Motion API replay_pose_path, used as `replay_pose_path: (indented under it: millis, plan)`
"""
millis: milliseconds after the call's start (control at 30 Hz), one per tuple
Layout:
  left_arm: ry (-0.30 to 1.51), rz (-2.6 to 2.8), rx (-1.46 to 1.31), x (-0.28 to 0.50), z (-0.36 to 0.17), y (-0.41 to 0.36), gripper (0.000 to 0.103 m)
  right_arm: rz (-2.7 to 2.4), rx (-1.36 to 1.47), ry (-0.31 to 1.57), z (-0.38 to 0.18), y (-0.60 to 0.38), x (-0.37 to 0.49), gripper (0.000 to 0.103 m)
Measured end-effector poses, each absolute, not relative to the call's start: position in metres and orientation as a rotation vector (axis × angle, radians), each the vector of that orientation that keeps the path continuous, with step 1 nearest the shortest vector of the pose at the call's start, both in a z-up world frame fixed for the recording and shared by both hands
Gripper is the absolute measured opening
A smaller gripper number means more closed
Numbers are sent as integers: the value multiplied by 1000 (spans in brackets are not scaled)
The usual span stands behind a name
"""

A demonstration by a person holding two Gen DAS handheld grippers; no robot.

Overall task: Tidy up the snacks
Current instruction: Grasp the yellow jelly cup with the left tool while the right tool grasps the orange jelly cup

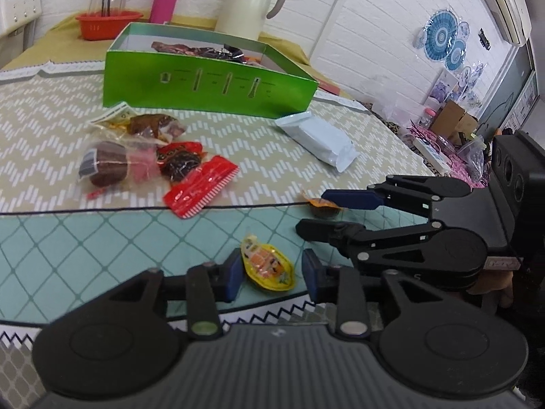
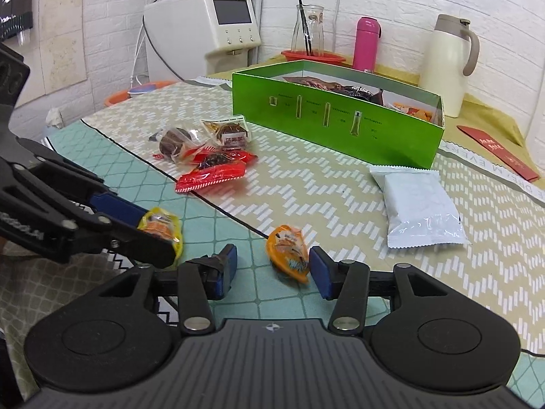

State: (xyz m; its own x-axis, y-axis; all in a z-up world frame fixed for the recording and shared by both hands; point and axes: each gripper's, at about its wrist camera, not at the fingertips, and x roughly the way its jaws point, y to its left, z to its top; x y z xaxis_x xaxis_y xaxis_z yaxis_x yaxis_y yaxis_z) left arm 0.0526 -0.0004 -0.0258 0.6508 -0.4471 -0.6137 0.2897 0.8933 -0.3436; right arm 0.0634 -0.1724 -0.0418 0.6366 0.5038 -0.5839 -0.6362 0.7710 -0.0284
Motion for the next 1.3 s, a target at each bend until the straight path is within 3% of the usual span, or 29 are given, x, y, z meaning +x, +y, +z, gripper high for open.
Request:
replay_pose_path:
  millis: [133, 167, 233, 300, 400, 467, 733, 1000, 1300]
  plan:
    - [749, -426, -211, 51, -26, -1, 31, 655, -248, 581, -41, -170, 65, 56]
    - [748, -426, -204, 51, -26, -2, 25, 654, -249, 579, -41, -170, 65, 53]
    - [743, -427, -187, 52, -27, -3, 24, 649, -259, 573, -42, -169, 63, 50]
    - [739, -419, -176, 53, -27, -5, 17, 644, -262, 563, -42, -169, 61, 49]
    - [729, -405, -199, 55, -29, -3, 17, 627, -266, 556, -42, -167, 59, 45]
    - [726, -418, -240, 57, -25, 1, 17, 620, -270, 542, -39, -167, 57, 35]
    - [578, -455, -233, 80, 33, 3, 17, 590, -209, 413, 10, -181, 66, 34]
    - [486, -364, -219, 152, 76, 3, 17, 505, -115, 291, 51, -186, 118, 34]
    - [554, -277, -316, 240, 60, 19, 17, 427, 22, 369, 37, -186, 192, 34]
